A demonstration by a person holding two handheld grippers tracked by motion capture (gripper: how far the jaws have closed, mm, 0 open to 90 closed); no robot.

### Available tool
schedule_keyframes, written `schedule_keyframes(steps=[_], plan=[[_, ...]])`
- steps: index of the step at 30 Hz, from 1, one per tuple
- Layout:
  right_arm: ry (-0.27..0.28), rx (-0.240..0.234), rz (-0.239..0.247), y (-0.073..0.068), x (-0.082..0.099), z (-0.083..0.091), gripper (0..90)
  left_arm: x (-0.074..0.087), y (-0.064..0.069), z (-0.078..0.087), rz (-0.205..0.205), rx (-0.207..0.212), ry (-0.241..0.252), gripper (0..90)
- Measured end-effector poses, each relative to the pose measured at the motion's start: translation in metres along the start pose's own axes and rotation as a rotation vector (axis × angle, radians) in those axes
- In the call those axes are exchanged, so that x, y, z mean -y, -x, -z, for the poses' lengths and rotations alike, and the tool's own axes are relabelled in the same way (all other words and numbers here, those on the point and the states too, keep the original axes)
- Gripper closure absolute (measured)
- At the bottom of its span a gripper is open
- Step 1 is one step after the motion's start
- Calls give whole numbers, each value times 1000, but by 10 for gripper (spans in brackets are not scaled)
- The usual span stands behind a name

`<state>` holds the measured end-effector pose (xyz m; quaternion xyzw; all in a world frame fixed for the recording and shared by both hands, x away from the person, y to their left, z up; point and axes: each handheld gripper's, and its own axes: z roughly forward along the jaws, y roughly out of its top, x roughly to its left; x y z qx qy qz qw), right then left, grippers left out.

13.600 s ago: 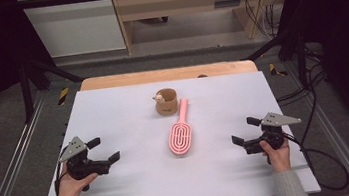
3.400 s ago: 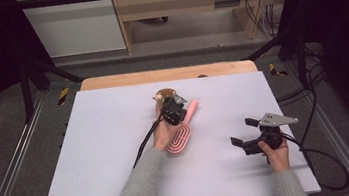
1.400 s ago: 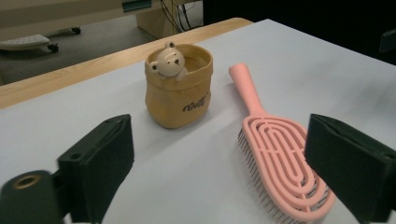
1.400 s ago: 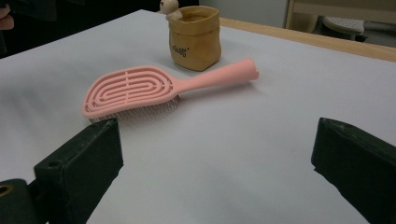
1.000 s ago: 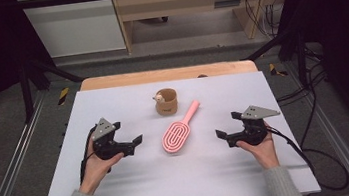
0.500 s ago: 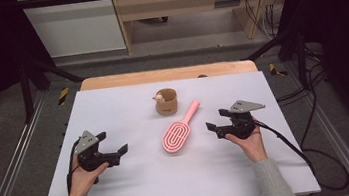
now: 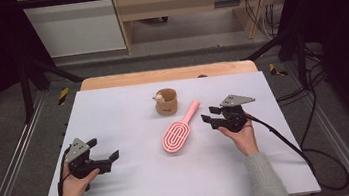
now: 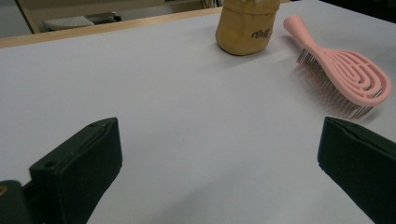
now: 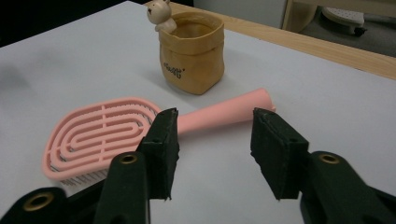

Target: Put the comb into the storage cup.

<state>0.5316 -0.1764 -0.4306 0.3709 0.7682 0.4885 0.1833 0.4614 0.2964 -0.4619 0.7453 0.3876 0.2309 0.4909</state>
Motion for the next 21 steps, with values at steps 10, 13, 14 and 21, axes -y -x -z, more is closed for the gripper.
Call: schedule_keyframes(steps=[10, 13, 14, 21], plan=[[-28, -2, 7, 0, -11, -22, 759, 4, -2, 0, 5, -4, -8, 0], [-38, 11, 7, 1, -12, -29, 815, 4, -2, 0, 2, -3, -10, 0], [-45, 28, 25, 1, -13, -33, 852, 4, -2, 0, 3, -4, -10, 0], [-63, 32, 12, 4, -15, -49, 900, 5, -4, 1, 6, -7, -10, 0]])
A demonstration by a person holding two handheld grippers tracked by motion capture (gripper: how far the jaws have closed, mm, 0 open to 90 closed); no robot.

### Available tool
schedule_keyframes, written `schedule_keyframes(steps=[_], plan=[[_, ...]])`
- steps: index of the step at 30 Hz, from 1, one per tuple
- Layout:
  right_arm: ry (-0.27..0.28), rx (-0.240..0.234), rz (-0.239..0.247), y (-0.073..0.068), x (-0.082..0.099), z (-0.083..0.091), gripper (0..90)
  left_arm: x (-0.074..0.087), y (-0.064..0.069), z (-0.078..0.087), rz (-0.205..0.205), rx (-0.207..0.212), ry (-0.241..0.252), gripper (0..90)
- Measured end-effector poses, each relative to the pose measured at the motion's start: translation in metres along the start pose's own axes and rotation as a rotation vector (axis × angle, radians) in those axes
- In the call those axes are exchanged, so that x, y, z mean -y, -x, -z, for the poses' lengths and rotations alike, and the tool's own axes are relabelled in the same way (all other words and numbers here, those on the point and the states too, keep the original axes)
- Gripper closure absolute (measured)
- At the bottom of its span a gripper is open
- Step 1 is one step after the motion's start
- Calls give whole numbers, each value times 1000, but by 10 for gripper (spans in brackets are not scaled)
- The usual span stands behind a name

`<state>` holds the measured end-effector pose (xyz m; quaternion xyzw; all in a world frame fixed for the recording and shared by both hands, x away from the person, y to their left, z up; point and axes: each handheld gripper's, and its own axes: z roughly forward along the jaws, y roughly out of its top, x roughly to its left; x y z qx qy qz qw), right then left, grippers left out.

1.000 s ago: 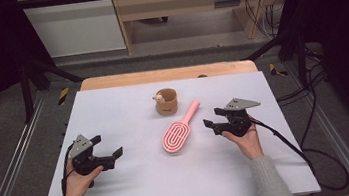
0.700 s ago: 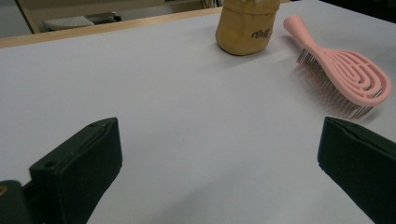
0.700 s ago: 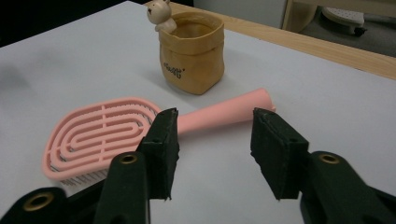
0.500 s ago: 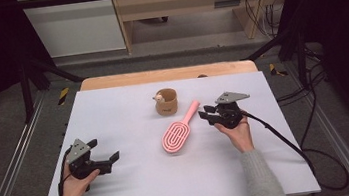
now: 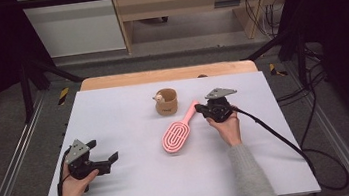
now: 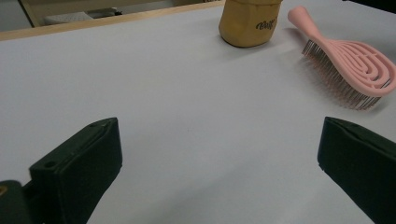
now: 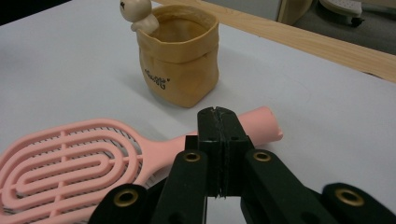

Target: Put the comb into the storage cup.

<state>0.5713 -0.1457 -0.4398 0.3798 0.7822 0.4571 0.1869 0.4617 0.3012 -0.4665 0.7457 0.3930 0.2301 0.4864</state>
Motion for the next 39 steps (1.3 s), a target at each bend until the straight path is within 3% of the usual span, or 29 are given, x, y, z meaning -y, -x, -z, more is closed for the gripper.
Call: schedule_keyframes(steps=[10, 12, 16, 25, 39], plan=[[-36, -1, 21, 0, -10, -26, 900, 1, -2, 0, 1, 0, -1, 0], [-37, -6, -1, 2, -10, -30, 900, 1, -2, 0, -1, -1, -5, 0], [-66, 17, 11, 7, -8, -37, 900, 1, -2, 0, -1, 0, -4, 0], [-87, 22, 31, 9, -12, -50, 900, 1, -2, 0, -2, 0, -7, 0], [-167, 47, 53, 8, -4, -54, 900, 2, -3, 0, -2, -2, -6, 0]])
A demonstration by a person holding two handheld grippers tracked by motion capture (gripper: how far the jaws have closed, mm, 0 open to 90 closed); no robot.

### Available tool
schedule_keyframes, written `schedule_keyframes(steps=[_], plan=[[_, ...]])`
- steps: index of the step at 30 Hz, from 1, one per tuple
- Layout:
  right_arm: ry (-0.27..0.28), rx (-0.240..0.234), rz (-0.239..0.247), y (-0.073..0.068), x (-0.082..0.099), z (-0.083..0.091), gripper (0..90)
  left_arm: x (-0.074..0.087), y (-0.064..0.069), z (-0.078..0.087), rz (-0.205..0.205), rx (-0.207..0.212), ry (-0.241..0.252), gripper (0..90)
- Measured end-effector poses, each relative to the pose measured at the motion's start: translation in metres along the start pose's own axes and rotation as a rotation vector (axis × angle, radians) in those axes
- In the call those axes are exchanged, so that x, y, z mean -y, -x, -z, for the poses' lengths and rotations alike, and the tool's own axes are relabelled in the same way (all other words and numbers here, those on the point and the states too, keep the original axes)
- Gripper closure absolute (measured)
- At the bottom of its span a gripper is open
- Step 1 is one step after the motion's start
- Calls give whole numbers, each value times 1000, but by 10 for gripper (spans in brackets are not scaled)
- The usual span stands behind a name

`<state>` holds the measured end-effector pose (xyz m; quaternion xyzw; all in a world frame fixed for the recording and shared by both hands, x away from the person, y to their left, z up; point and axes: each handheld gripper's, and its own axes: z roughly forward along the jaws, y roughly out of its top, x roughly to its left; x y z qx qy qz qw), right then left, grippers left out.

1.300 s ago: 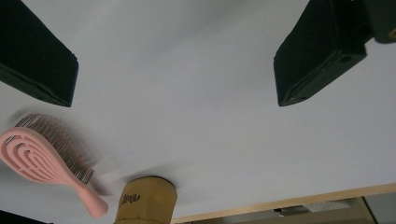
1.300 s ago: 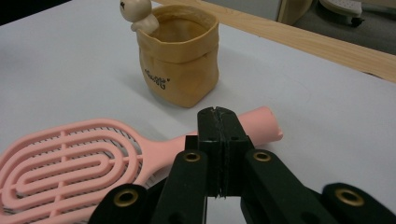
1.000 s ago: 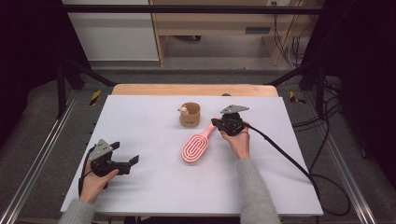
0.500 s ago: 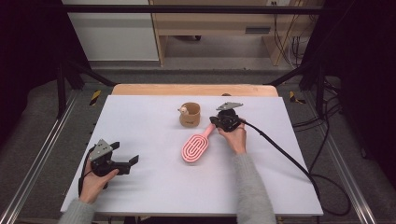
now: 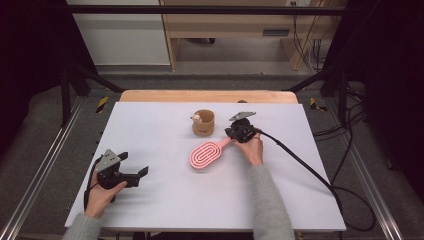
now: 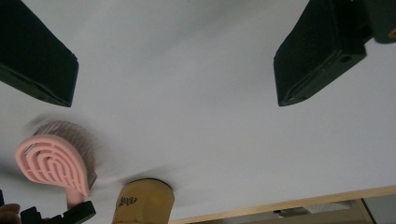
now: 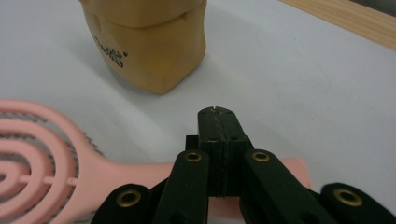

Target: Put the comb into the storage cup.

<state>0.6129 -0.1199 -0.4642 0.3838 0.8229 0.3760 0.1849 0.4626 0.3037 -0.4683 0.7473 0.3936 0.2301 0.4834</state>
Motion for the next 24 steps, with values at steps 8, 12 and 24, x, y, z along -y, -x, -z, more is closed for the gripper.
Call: schedule_keyframes(steps=[8, 12, 24], plan=[[-37, 8, -1, 0, 2, 10, 900, 0, 0, 0, 0, -1, 0, 0], [-50, 2, -8, 1, 6, 15, 900, 0, 0, 0, -1, -2, 0, 0], [-66, -9, 8, -3, 17, 31, 900, 0, 0, 0, -1, -2, -2, 0]])
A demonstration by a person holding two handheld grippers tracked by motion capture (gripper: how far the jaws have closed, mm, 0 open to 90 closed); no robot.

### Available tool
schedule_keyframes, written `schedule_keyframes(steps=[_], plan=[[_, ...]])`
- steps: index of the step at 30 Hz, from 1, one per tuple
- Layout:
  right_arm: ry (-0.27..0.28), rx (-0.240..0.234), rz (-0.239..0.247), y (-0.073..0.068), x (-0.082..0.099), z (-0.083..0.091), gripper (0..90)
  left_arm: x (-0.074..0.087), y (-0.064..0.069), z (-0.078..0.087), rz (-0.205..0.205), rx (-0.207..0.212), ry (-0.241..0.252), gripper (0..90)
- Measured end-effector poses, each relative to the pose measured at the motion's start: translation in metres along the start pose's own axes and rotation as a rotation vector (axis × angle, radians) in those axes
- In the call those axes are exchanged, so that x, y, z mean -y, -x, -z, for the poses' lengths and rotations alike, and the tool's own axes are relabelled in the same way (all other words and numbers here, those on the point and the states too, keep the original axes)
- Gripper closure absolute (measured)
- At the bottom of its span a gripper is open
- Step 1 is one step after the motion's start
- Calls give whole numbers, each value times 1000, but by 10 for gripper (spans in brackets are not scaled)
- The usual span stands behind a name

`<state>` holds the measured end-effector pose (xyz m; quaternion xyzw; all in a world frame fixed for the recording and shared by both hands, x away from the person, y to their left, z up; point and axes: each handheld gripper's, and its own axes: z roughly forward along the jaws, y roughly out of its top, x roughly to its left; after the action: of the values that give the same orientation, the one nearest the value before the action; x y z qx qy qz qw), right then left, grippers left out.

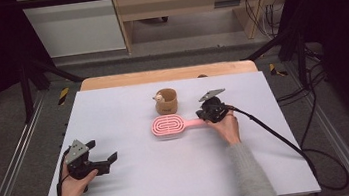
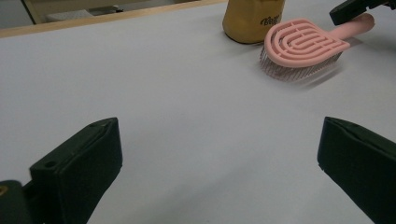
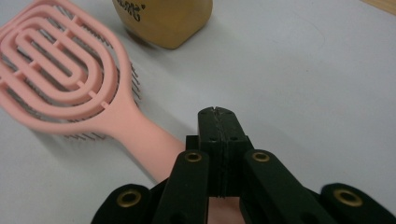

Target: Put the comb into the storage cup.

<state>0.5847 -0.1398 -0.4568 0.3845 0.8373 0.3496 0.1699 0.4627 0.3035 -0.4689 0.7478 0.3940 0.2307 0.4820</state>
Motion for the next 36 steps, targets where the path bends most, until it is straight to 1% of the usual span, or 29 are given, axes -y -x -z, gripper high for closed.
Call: schedule_keyframes(steps=[7, 10, 15, 16, 18, 19, 22, 28, 32, 34, 36], plan=[[1, -17, -1, -7, 4, 7, 900, 0, 0, 0, -3, -1, -3, 0], [0, -25, 9, -10, 5, 9, 900, 0, 0, 0, -3, -1, -4, 0], [0, -32, 7, -13, 9, 12, 900, 0, 0, 0, -3, 0, -5, 0], [-2, -34, 14, -13, 10, 12, 900, 0, 0, 0, -3, 0, -5, 1], [-3, -40, 7, -15, 12, 13, 900, 0, 0, 0, -4, 0, -7, 0], [-4, -39, 14, -15, 13, 14, 900, 0, 0, -1, -3, 0, -6, 1], [-10, -43, 17, -17, 15, 15, 900, 0, 0, 0, -4, -1, -7, 0], [4, -49, 13, -19, 16, 16, 900, 0, 0, -1, -3, -1, -7, 0], [31, -44, 20, -17, 14, 17, 858, 0, 0, -1, -3, 0, -6, 1], [46, -44, 30, -17, 13, 18, 821, 0, 0, -1, -4, -1, -6, 1], [63, -46, 33, -16, 13, 19, 758, 0, 0, -1, -3, 0, -5, 1]])
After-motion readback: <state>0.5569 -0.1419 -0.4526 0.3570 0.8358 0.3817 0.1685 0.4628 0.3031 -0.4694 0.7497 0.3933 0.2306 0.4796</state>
